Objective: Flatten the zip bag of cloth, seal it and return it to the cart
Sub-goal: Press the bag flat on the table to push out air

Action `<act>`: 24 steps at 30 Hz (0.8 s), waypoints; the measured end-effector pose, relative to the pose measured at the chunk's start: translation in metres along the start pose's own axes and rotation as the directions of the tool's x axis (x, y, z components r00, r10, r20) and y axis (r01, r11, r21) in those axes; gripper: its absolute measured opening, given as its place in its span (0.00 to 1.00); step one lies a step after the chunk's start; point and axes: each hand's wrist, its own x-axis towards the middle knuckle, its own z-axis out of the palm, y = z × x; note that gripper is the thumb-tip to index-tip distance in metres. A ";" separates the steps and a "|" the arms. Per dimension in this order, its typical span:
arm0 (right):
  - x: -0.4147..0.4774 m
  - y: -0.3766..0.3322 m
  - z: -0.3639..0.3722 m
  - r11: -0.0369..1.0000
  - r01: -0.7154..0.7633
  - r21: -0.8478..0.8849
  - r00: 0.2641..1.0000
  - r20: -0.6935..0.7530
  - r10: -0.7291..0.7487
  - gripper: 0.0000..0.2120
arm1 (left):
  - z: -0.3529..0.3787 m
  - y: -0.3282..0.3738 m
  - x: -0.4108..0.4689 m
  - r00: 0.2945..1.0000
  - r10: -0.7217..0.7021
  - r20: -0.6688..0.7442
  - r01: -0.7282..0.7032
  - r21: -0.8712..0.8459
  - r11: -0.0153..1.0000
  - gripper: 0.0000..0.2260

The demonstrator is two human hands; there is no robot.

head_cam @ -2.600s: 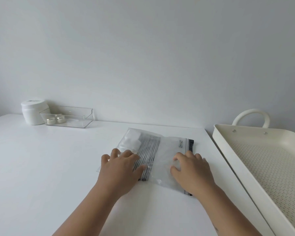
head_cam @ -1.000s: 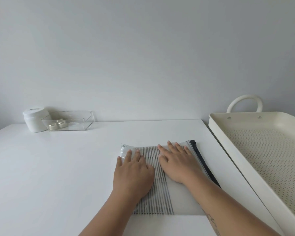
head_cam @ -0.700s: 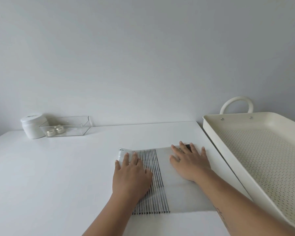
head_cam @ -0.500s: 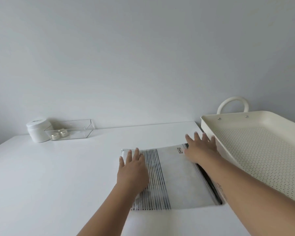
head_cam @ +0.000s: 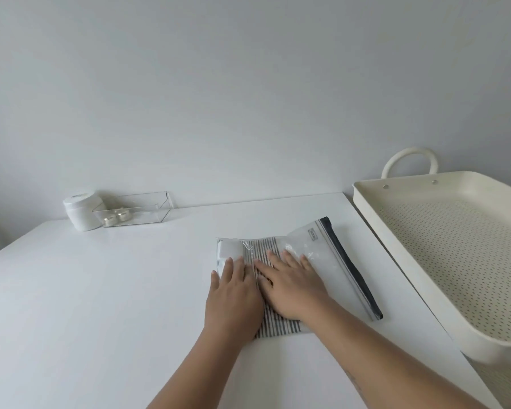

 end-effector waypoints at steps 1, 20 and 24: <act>-0.001 0.006 -0.001 1.000 -0.012 -0.013 1.000 0.004 0.012 0.26 | -0.001 0.000 0.000 1.000 0.007 0.000 -0.007 0.012 1.000 0.23; -0.037 0.085 -0.073 0.943 -0.256 -0.214 0.965 -0.003 0.262 0.29 | -0.022 0.002 -0.010 0.999 0.021 -0.033 -0.021 -0.003 1.000 0.24; -0.046 0.022 -0.063 0.999 0.032 0.004 0.988 -0.151 -0.031 0.27 | -0.015 0.009 -0.032 0.998 0.010 -0.056 -0.018 -0.132 0.991 0.23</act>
